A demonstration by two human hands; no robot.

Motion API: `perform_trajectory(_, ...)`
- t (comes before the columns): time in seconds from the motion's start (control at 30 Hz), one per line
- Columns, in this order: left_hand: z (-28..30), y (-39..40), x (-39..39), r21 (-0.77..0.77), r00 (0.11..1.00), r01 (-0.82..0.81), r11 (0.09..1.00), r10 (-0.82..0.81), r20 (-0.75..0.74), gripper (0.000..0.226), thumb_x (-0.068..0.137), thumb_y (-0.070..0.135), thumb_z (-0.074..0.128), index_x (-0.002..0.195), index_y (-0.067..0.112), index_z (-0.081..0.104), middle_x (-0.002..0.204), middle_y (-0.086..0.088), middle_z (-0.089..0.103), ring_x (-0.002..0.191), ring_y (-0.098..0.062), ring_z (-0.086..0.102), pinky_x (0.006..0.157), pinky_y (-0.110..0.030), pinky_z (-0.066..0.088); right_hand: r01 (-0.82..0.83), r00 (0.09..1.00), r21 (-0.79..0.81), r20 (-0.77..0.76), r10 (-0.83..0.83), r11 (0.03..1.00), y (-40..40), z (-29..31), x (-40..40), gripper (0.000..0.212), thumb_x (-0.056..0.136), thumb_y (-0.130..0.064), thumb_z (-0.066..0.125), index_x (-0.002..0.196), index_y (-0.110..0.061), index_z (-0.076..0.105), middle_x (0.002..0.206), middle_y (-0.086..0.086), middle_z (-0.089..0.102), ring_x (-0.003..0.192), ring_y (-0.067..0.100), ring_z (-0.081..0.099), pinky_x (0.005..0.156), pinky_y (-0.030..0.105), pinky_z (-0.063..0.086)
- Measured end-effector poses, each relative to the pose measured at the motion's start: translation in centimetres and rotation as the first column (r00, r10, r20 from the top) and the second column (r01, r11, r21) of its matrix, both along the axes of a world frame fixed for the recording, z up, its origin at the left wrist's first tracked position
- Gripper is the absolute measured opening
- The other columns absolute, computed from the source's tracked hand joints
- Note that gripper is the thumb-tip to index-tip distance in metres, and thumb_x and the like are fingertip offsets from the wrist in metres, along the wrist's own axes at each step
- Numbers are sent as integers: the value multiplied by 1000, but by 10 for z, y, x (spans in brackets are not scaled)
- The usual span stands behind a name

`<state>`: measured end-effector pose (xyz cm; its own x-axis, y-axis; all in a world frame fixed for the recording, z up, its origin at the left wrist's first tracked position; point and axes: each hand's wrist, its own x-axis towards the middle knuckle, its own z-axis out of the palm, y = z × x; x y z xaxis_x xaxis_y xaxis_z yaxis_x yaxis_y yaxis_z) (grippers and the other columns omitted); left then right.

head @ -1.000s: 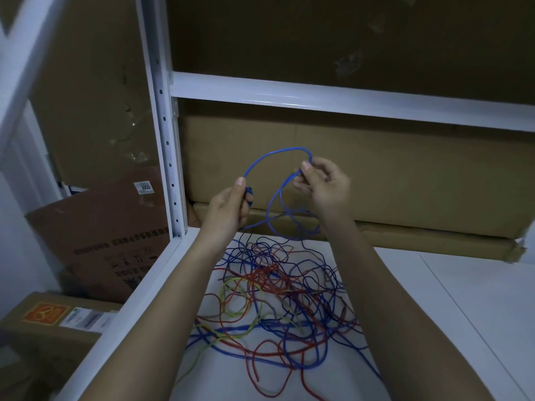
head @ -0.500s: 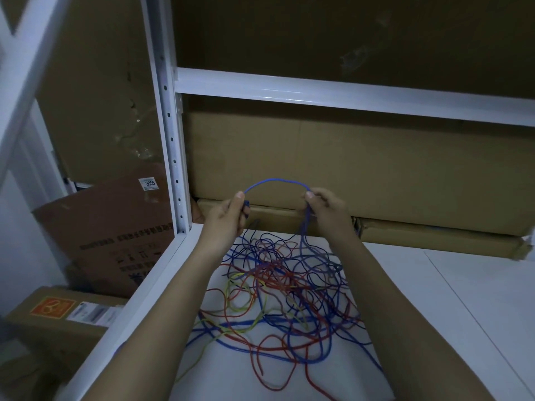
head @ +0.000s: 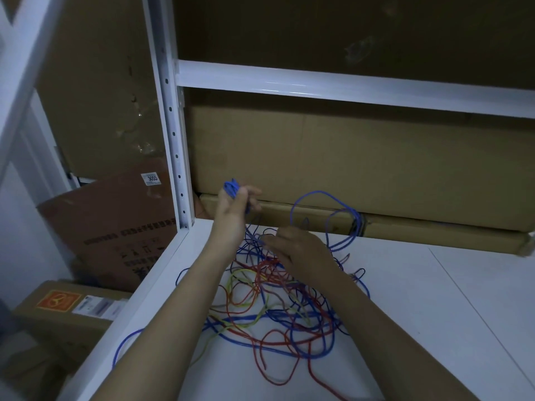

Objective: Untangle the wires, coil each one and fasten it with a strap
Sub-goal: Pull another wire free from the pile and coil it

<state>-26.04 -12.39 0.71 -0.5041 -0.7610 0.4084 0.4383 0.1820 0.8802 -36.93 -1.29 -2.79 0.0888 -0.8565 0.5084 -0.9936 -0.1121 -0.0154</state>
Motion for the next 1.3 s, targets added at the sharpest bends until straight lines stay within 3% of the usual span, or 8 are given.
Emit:
perform_trajectory(0.17,-23,-2,-2,-691,714,171,702,395,578,15,102,21,39,96,8,35,68,-13,48,53,-23,41,53,-33,31,1,998,-104,64,5,995,1,-6,-2,14,89,-8,59,94,-1,70,75,15,61,67,30,57,56,34,47)
perform_trajectory(0.33,-29,-7,3,-402,523,461,792,124,843,31,101,42,39,87,15,43,74,-1,42,62,-12,38,58,-28,29,112,989,-131,108,-98,985,7,-20,-18,10,84,-13,66,88,-4,67,79,11,61,79,19,47,65,31,44)
perform_trajectory(0.5,-40,-12,10,-435,587,490,755,83,805,30,96,36,54,97,6,52,72,1,45,53,4,42,52,-15,32,339,938,-223,162,-308,914,17,-38,-36,18,78,-18,79,88,-8,68,90,10,60,88,22,47,74,34,41)
perform_trajectory(0.63,-52,-14,13,-436,672,412,800,56,738,24,98,32,52,92,8,54,72,-2,49,55,-1,43,54,-16,33,375,777,76,518,-358,924,22,-50,-34,25,91,-33,64,108,-15,63,90,1,57,77,12,50,71,26,41)
perform_trajectory(0.73,-55,-12,14,-507,763,306,806,111,637,25,100,31,48,81,13,48,66,-1,43,54,-5,39,53,-19,31,376,769,124,511,-384,918,19,-49,-32,28,94,-29,59,117,-13,64,103,6,66,89,19,60,82,33,49)
perform_trajectory(0.93,-30,-12,11,-493,911,22,870,186,368,27,100,30,46,83,11,55,60,11,42,52,-2,38,53,-17,30,442,763,-108,567,-310,890,15,-16,-36,21,97,-22,56,111,-13,68,78,14,65,66,27,57,59,36,44)
perform_trajectory(1.17,-12,-10,3,-517,919,-71,853,258,299,31,100,31,46,81,7,49,62,1,35,52,-6,33,51,-19,29,612,791,-379,297,-536,694,12,27,-29,25,89,-24,67,113,-17,69,110,12,61,95,34,52,79,38,35)
perform_trajectory(1.3,-5,-10,3,-414,939,-139,900,253,234,28,101,27,46,84,5,51,69,-15,45,60,-14,45,58,-24,39,420,906,-537,284,-313,731,13,49,-15,16,89,-12,65,104,-10,71,91,11,57,78,26,48,69,29,35)
